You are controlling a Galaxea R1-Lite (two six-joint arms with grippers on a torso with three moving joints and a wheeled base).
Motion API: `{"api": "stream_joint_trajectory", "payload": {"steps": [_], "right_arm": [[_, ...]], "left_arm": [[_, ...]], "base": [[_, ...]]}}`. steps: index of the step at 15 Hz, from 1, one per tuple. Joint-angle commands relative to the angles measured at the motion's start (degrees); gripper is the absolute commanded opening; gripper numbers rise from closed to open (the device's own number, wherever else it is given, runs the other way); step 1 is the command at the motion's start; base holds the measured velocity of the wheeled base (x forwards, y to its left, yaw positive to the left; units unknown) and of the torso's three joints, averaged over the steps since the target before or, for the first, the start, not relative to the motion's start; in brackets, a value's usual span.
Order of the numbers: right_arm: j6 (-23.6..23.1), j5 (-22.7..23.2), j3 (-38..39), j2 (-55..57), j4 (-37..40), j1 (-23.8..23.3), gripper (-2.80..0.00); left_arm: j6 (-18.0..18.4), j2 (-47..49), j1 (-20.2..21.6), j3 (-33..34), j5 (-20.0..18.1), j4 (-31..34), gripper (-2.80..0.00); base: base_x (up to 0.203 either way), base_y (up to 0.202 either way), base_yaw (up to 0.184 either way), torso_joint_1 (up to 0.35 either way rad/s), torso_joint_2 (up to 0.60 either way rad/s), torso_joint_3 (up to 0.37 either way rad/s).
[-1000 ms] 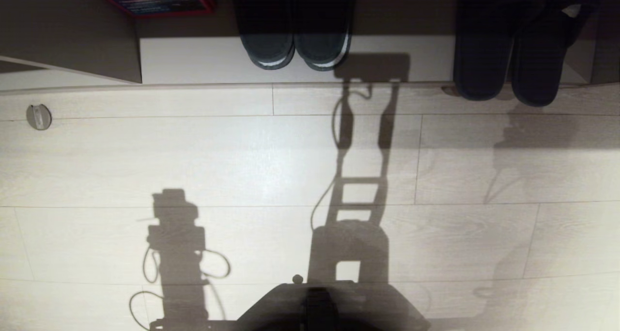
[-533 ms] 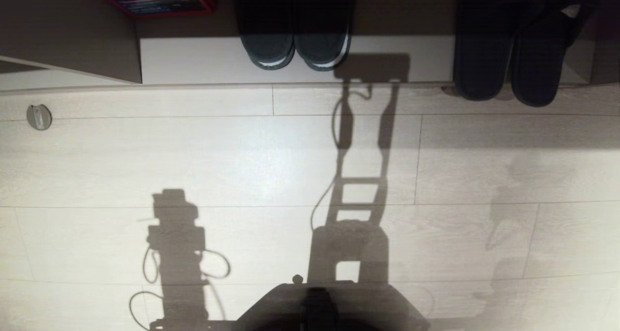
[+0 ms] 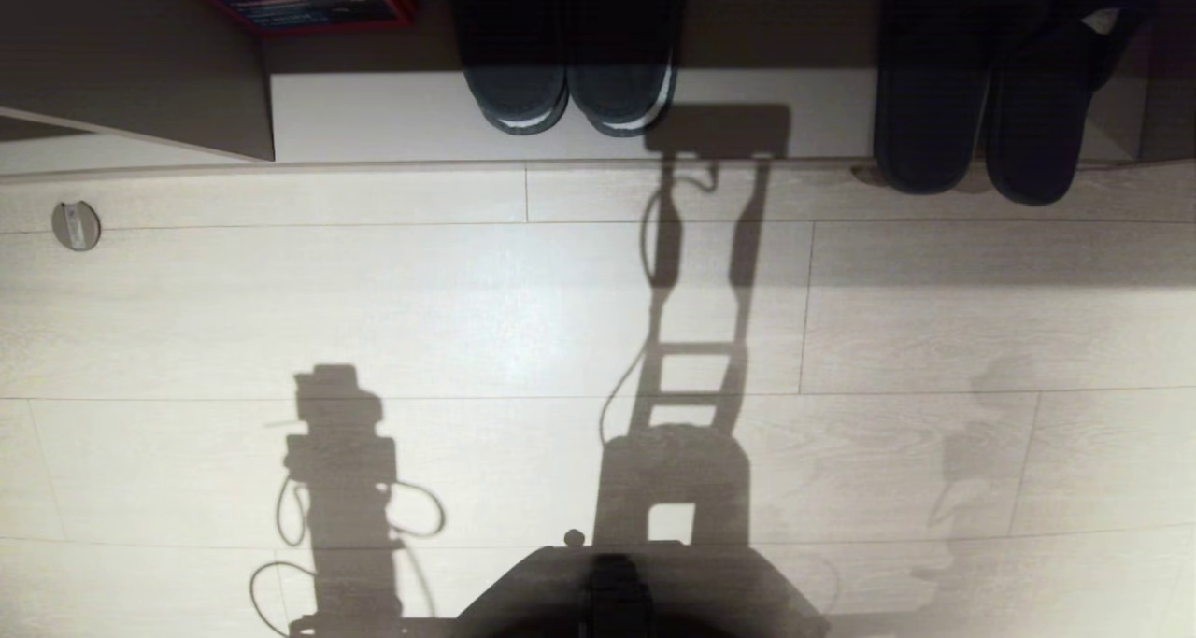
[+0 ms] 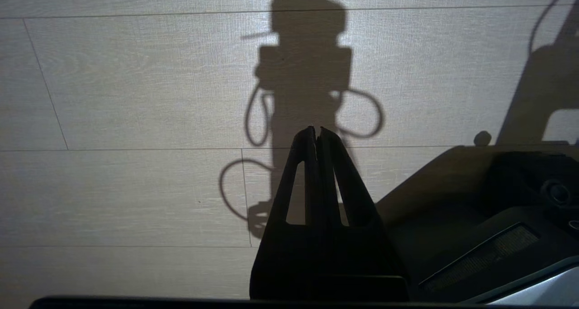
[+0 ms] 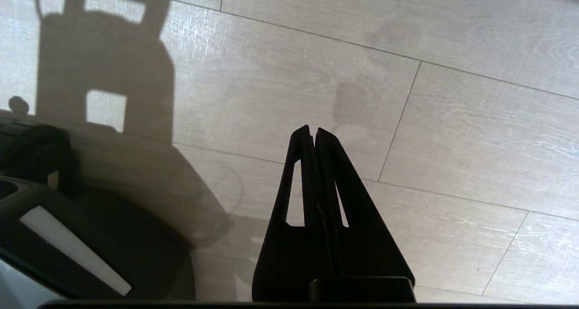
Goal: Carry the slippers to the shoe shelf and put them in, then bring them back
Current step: Pick up the slippers in the shoe cabinet
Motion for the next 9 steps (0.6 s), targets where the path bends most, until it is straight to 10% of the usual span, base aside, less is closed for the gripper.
{"api": "stream_joint_trajectory", "payload": {"steps": [1,9], "right_arm": [[-0.09,0.05,0.16,-0.24,0.01,0.00,-2.80],[2.46,-0.04,0.25,-0.24,2.73,0.09,-2.80]], "left_arm": [[-0.04,0.00,-0.04,0.00,0.04,-0.01,-2.80],[-0.30,0.09,-0.04,0.00,0.13,0.08,-2.80]], "base": [[0.000,0.000,0.000,0.000,0.00,0.000],[0.000,0.000,0.000,0.000,0.00,0.000]]}}
